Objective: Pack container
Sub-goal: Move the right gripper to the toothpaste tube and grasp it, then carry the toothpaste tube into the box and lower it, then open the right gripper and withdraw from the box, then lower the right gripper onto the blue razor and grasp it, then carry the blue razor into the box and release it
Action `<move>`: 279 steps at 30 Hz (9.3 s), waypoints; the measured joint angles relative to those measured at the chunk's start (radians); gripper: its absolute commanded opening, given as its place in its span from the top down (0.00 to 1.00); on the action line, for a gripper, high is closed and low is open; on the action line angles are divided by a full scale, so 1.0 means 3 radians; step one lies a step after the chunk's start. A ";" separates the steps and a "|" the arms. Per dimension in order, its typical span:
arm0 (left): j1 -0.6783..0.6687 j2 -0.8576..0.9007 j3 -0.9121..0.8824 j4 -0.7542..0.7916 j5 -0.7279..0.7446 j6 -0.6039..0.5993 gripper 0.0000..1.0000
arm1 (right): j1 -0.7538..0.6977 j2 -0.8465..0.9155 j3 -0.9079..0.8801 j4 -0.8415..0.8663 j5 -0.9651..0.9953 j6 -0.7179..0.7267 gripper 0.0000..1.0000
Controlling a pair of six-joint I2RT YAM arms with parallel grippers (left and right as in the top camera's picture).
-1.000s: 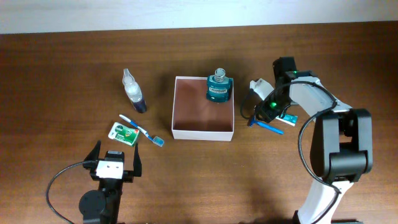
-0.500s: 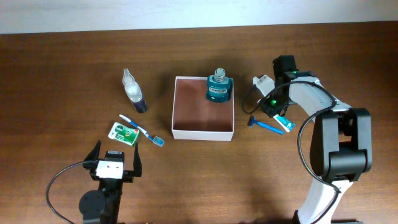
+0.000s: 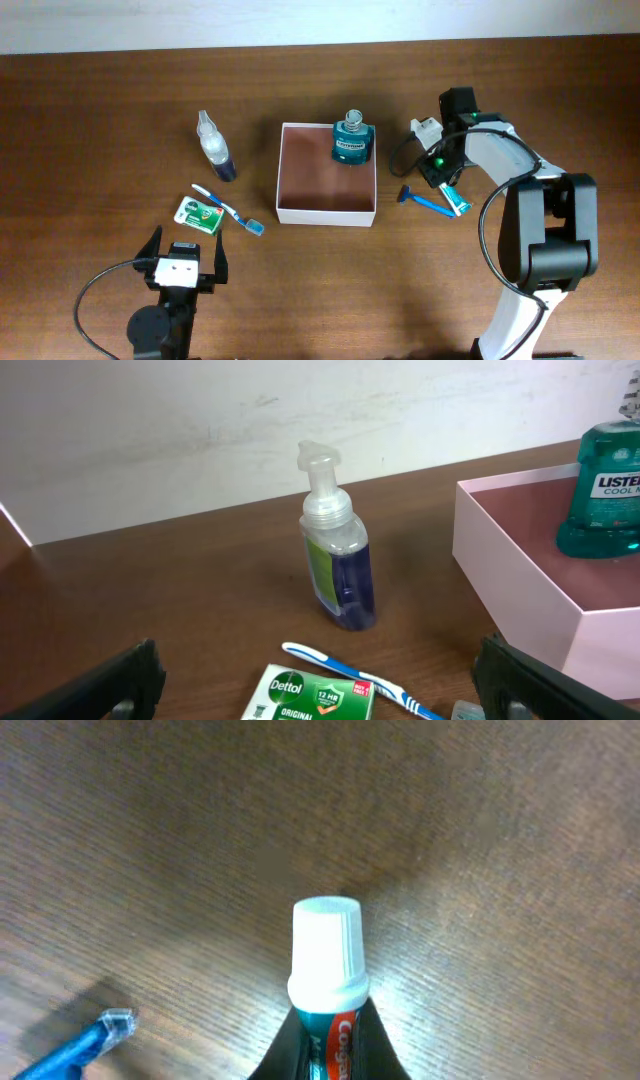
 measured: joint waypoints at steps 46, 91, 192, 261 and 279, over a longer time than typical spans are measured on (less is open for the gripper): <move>0.0000 0.0000 0.0000 0.0000 -0.0001 0.0000 0.01 | 0.1647 -0.0371 0.1319 -0.1286 -0.0732 0.0137 0.96; 0.0000 0.0000 0.0000 0.0000 0.0000 0.0000 0.01 | 0.1743 0.0198 0.1270 -0.1105 -0.0675 -0.1319 0.65; 0.0000 0.0000 0.0000 0.0000 0.0000 0.0000 0.01 | 0.0245 -0.0973 -0.1427 0.0710 0.0219 0.0145 0.68; 0.0000 0.0000 0.0000 0.0000 -0.0001 0.0000 0.01 | 0.0880 -0.1916 0.0112 -0.1104 -0.0572 0.0085 0.96; 0.0000 0.0000 0.0000 0.0000 0.0000 0.0000 0.01 | 0.1428 -0.1189 0.0112 -0.0388 -0.0595 -0.0774 0.96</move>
